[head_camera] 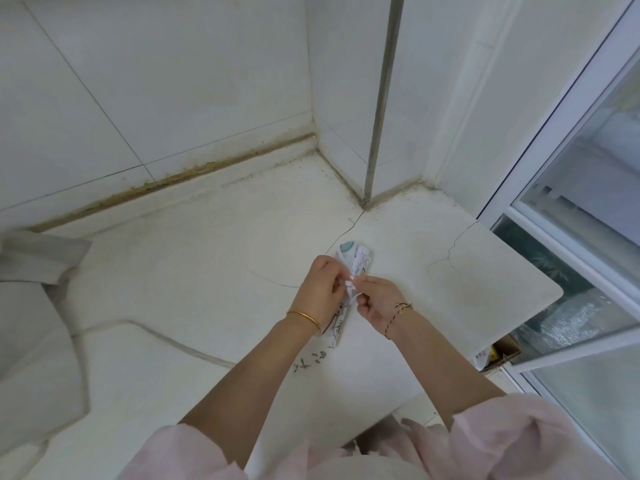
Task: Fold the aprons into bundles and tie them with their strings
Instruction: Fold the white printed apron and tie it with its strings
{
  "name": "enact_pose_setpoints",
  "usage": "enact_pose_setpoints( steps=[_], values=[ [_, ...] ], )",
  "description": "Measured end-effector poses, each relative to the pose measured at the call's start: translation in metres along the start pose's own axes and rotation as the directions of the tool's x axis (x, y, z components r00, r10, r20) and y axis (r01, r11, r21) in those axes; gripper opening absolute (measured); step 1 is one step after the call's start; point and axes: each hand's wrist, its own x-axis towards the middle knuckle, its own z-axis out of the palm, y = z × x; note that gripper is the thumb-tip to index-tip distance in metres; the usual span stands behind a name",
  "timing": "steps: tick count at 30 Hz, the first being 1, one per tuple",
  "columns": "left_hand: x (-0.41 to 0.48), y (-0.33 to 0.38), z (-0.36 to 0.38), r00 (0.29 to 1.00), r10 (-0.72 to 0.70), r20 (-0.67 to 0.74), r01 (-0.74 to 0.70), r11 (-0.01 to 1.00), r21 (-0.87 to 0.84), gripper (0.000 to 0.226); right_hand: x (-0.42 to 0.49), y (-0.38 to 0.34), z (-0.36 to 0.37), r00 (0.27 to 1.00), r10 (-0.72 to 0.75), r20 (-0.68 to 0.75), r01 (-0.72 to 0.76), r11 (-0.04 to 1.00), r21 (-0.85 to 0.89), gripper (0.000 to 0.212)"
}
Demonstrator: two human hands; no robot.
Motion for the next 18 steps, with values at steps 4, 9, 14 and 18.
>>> enact_pose_setpoints(
  steps=[4,9,14,18],
  values=[
    [0.002,0.002,-0.003,0.999,0.005,0.051,-0.011,0.995,0.104,0.01,-0.001,0.001,-0.003,0.998,0.009,0.065,-0.008,1.0,-0.024,0.015],
    [0.009,0.003,-0.014,0.994,0.056,0.09,-0.086,0.923,0.375,0.014,0.006,0.002,-0.014,0.986,-0.155,0.052,0.164,0.944,-0.286,0.013],
    [0.015,-0.007,-0.024,0.963,0.008,0.268,-0.165,0.807,0.566,0.022,0.014,-0.007,-0.022,0.941,-0.332,-0.06,0.233,0.77,-0.594,0.027],
    [0.013,-0.019,-0.022,0.954,-0.071,0.292,-0.11,0.823,0.557,0.018,0.023,-0.011,-0.023,0.945,-0.304,-0.118,0.164,0.757,-0.632,0.031]
  ],
)
